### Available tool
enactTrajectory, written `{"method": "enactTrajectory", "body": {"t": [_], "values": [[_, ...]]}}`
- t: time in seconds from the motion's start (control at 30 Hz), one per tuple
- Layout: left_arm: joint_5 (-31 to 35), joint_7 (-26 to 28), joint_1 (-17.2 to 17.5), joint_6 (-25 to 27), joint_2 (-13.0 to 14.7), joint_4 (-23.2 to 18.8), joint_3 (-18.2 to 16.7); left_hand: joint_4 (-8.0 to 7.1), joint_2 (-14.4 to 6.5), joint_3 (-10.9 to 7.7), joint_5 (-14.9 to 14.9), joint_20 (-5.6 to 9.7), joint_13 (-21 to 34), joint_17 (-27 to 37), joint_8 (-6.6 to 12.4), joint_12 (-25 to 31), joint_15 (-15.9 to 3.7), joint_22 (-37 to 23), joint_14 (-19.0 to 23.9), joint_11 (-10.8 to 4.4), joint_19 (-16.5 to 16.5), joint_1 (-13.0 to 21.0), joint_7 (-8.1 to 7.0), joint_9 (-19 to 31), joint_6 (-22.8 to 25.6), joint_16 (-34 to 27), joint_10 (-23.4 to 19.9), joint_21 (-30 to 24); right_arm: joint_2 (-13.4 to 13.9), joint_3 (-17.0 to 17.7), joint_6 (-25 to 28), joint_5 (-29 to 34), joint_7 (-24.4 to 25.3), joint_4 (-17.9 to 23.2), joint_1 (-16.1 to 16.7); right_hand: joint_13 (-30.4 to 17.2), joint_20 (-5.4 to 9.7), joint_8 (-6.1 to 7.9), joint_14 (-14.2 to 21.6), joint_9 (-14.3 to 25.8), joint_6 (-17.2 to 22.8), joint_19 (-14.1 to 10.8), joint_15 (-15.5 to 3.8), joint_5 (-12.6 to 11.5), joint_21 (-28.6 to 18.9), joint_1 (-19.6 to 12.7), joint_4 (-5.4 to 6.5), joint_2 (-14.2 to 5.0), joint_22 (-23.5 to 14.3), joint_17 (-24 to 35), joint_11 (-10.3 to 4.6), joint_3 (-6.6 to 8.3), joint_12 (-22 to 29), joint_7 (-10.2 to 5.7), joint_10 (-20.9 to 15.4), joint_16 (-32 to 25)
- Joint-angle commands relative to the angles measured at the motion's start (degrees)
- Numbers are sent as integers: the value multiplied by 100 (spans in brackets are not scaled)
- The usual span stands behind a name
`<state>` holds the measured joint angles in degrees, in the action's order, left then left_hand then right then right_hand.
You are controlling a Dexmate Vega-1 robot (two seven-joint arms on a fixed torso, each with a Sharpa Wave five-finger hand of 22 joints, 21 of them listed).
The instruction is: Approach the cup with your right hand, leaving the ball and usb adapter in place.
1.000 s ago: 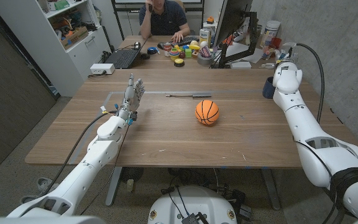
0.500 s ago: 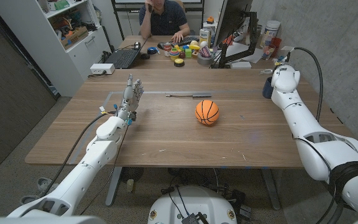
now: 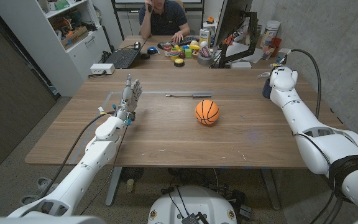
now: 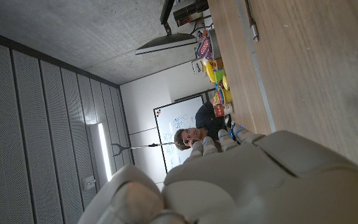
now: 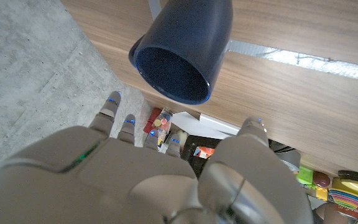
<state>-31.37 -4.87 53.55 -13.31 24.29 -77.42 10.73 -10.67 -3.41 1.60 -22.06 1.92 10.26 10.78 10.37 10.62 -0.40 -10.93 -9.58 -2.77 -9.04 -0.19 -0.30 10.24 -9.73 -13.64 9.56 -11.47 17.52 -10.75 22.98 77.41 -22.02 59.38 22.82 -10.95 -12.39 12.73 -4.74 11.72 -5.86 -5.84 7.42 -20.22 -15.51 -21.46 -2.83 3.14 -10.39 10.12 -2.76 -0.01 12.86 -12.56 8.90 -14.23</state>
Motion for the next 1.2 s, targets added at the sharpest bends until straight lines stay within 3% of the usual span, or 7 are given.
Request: {"method": "enactTrajectory", "body": {"t": [0.03,0.07,0.1,0.8,0.83,1.2], "values": [[33,21,15,18,-26,-25,-20,-1,-621,30,-39,78,29,11,33,17,11,-18,-1025,-23,-43,15,5,30,-1026,-8,1230,-25,52,-159,-16,-163,-202,-396,-201,-11,-10,40,188,9,102,-234,-44,-47,-16,-120,-16,-15,-5,15,-17,-57,16,-13,-128,-70],[39,27,15,14,-31,-25,-20,-5,-619,42,-42,79,47,11,30,145,-2,-17,-1052,-119,-50,9,2,30,-1016,5,934,-22,39,-155,11,-184,-200,-435,-220,-10,-9,42,259,9,132,-308,-60,-53,-20,-139,-20,-24,-4,14,-18,-67,23,-13,-189,-83],[36,23,16,17,-32,-27,-22,-1,-619,57,-50,75,30,12,27,10,8,-16,-1020,-31,-44,14,5,30,-1019,-4,1226,-23,50,-170,2,-189,-169,-458,-223,-9,-9,43,277,8,144,-334,-65,-54,-22,-144,-21,-27,-4,14,-16,-71,24,-13,-207,-85],[98,51,24,19,-69,-76,-3,1,-613,77,-57,64,29,10,30,12,16,-16,-1021,-18,-38,15,2,30,-1022,2,1229,-26,201,-177,11,-318,-142,-287,-109,-7,-17,71,251,11,330,-560,-45,-65,2,-177,-17,-56,7,14,-48,-128,-48,-14,-194,-12],[106,68,31,25,-70,-88,-3,8,-627,213,-60,65,205,44,150,386,11,-30,-1050,-13,-82,34,7,44,-1079,-15,1477,-98,214,-179,-12,-321,-123,-273,-98,-7,-17,70,259,11,334,-569,-58,-67,4,-183,-18,-59,7,14,-52,-129,-51,-14,-193,-12],[120,91,69,36,-79,-145,-3,6,-633,217,-69,65,159,34,133,355,10,-26,-1026,-17,-63,34,0,38,-1055,-23,1359,-95,243,-121,-27,-375,-145,-169,-46,-7,-17,64,281,8,362,-628,-77,-75,22,-223,-29,-82,10,13,-77,-134,-63,-15,-213,1]]}}
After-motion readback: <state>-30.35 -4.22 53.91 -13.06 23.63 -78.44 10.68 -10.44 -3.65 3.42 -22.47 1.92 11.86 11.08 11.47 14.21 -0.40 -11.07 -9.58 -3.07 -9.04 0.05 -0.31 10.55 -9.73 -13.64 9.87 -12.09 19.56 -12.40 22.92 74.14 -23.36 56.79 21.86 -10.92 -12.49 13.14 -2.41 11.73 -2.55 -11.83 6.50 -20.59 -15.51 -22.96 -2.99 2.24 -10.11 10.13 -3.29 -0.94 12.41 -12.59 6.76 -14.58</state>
